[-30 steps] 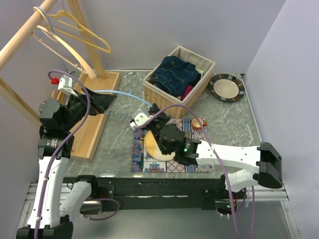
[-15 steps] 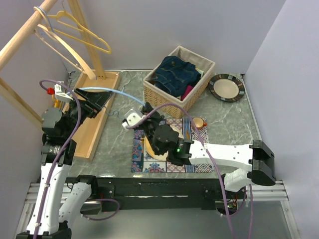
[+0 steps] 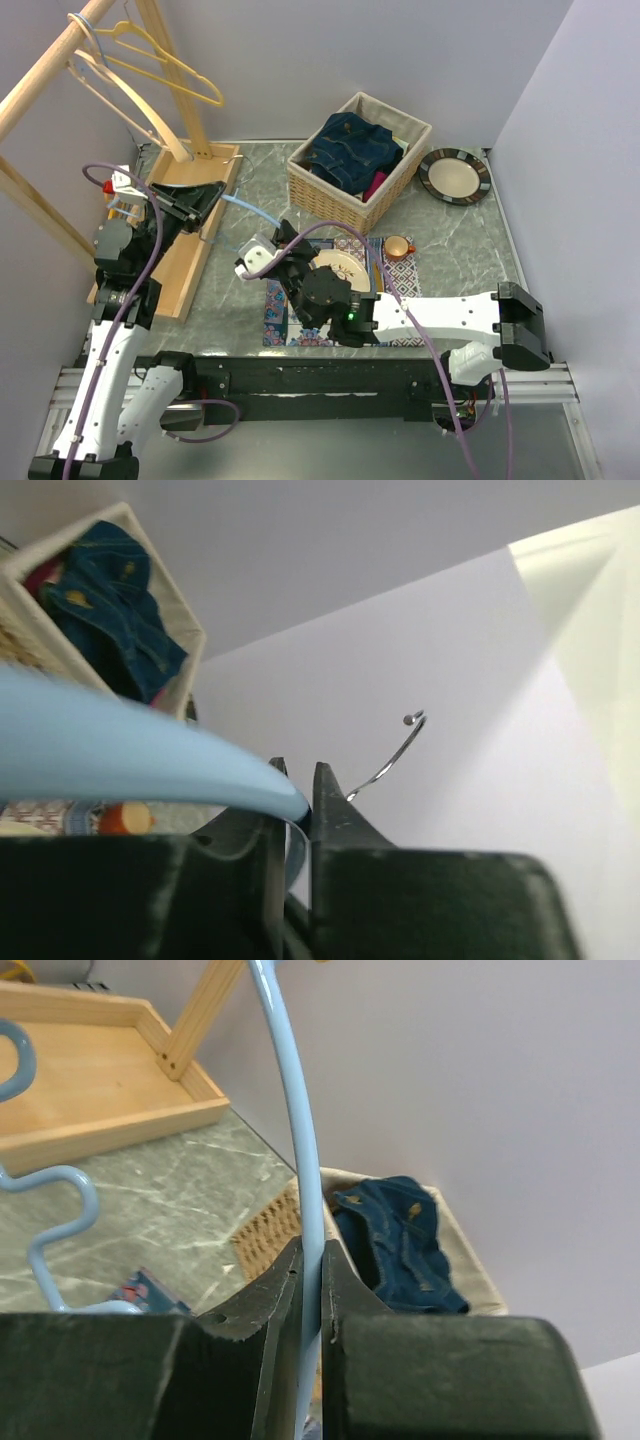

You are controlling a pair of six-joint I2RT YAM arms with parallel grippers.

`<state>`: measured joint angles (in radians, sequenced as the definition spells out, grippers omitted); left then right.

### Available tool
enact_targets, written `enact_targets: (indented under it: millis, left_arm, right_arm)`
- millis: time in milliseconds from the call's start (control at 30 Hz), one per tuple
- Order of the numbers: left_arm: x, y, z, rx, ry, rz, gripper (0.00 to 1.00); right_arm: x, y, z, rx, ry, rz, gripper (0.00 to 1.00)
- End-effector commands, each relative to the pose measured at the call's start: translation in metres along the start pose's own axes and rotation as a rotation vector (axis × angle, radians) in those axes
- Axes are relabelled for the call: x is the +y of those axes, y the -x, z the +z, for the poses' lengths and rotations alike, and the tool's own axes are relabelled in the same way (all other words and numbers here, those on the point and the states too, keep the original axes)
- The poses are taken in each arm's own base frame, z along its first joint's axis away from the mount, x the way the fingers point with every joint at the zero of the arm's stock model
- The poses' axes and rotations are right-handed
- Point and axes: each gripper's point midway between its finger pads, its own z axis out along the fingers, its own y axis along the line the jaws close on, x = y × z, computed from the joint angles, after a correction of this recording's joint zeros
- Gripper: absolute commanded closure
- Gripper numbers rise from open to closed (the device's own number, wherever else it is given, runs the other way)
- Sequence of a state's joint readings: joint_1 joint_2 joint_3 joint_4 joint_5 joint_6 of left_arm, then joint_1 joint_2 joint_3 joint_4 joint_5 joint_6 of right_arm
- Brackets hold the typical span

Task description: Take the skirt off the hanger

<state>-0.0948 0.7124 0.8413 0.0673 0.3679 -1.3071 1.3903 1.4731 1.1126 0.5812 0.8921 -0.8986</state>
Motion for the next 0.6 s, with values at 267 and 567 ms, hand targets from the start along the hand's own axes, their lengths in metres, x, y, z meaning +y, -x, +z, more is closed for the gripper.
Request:
enact_targets:
  millis: [267, 567]
  left_arm:
    - [-0.037, 0.006, -0.005, -0.014, -0.096, 0.031, 0.99]
    - [-0.046, 0.006, -0.007, -0.016, -0.115, 0.034, 0.99]
  right_arm:
    - [0.032, 0.026, -0.043, -0.097, 0.360, 0.477, 0.37]
    - [0.037, -0.011, -0.069, -0.090, 0.701, 0.788, 0.34]
